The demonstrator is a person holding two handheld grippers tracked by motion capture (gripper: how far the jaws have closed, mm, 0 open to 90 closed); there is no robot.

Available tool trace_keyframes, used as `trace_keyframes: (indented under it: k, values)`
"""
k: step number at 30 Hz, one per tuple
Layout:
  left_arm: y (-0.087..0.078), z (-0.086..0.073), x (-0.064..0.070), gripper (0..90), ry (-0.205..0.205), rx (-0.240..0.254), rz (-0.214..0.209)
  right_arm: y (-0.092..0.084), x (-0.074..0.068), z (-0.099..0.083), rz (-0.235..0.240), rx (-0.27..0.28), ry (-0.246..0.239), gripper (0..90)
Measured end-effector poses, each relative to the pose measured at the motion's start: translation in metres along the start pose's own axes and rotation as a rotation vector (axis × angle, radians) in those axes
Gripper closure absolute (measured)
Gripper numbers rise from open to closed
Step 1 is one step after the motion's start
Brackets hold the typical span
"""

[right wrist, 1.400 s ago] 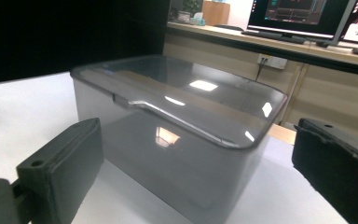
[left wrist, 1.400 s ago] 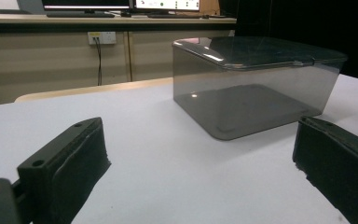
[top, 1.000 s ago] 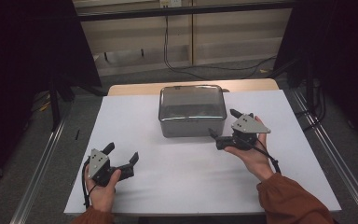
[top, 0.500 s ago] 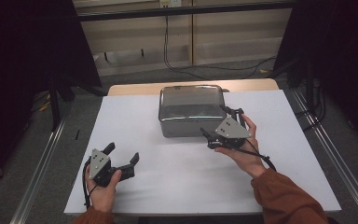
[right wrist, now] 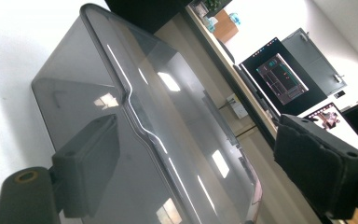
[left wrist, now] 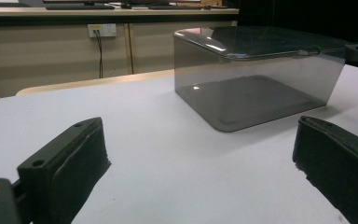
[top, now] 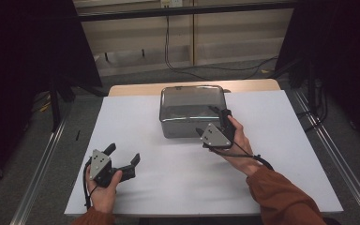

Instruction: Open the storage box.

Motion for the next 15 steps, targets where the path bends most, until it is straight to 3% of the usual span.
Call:
trace_keyframes:
  k: [3,6,7,11,12,13,14,15]
  values:
    - [0.000,0.000,0.000,2.7,0.001,-0.001,0.000,0.003,-0.002,0.002,-0.016,-0.012,-0.069,15.9]
    - [0.000,0.000,0.000,2.7,-0.001,-0.001,0.000,0.004,-0.004,0.003,-0.014,-0.019,-0.100,18.0]
    - [0.000,0.000,0.000,2.7,0.000,-0.002,0.000,0.006,-0.005,0.003,-0.014,-0.031,-0.150,18.9]
    - [0.000,0.000,0.001,2.7,-0.002,0.002,-0.002,0.009,-0.008,0.004,-0.013,-0.037,-0.181,21.9]
    - [0.000,0.000,0.001,2.7,-0.003,0.001,-0.002,0.009,-0.010,0.006,-0.014,-0.045,-0.229,25.1]
    - [0.000,0.000,0.001,2.7,-0.003,0.001,-0.002,0.009,-0.010,0.006,-0.014,-0.045,-0.229,25.1]
    - [0.000,0.000,0.000,2.7,-0.001,-0.002,-0.001,0.010,-0.013,0.008,-0.020,-0.055,-0.280,27.5]
    - [0.000,0.000,0.000,2.7,-0.002,-0.002,-0.003,0.010,-0.013,0.008,-0.020,-0.055,-0.280,27.5]
Point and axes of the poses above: each handheld gripper's, and its own axes: y roughly forward along the jaws, z roughly out of its top, x roughly to its right, the point moved 2 cm from there along y, roughly forward along the jaws, and after that the axes turned 6 degrees about -y, right-handed, at the moved point
